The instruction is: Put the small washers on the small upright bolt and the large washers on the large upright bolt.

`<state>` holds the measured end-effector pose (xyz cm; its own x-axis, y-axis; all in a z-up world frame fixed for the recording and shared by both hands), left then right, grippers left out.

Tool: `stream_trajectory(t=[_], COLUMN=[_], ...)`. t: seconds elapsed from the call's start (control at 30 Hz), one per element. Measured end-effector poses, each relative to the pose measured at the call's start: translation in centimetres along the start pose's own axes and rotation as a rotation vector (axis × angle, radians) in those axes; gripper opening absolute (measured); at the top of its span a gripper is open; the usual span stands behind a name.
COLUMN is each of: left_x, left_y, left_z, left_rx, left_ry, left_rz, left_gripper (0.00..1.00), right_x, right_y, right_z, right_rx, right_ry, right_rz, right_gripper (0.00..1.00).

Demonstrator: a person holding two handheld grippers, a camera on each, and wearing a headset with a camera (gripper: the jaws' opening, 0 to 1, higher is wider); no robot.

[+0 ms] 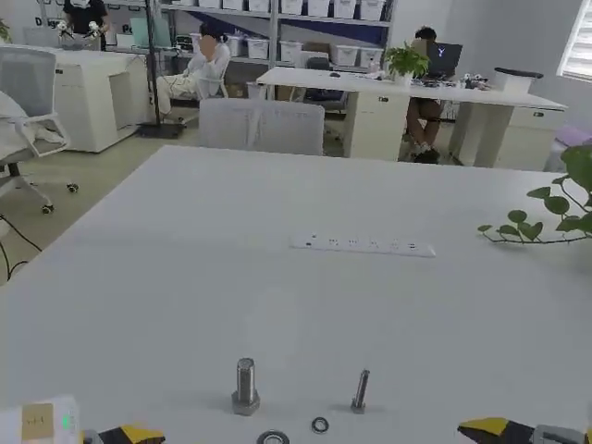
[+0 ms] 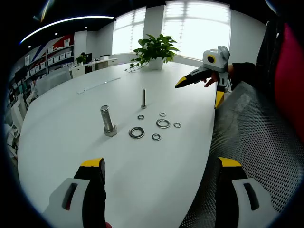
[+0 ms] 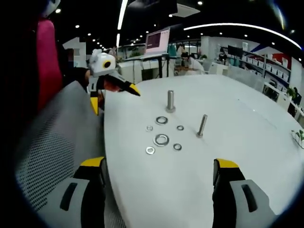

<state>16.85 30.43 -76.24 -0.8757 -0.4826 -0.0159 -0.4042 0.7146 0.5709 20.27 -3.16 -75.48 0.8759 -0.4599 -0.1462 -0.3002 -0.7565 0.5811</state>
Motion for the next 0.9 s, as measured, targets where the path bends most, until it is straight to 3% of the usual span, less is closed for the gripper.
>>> stream_trajectory(t=[0.9], left_x=[0.09], left_y=[0.0], left_z=[-0.06], left_rx=[-0.004], left_ry=[0.004], left_rz=[-0.002], left_gripper=[0.95], right_x=[0.16], right_y=[-0.16], right_z=[0.08], right_rx=[-0.01], right_ry=[0.001], right_rz=[-0.008], right_gripper=[0.94])
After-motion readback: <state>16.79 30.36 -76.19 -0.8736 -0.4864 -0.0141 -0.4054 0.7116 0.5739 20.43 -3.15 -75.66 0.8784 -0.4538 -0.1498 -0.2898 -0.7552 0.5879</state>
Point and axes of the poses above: the centre of the closed fingertips' face, and the gripper's own axes: y roughly backward along the fingers, x roughly to its right, z roughly out of its underside, the point moved 10 cm from there along y, roughly backward along the fingers, and after that the axes turned 8 degrees about -y, right-handed, at the moved point
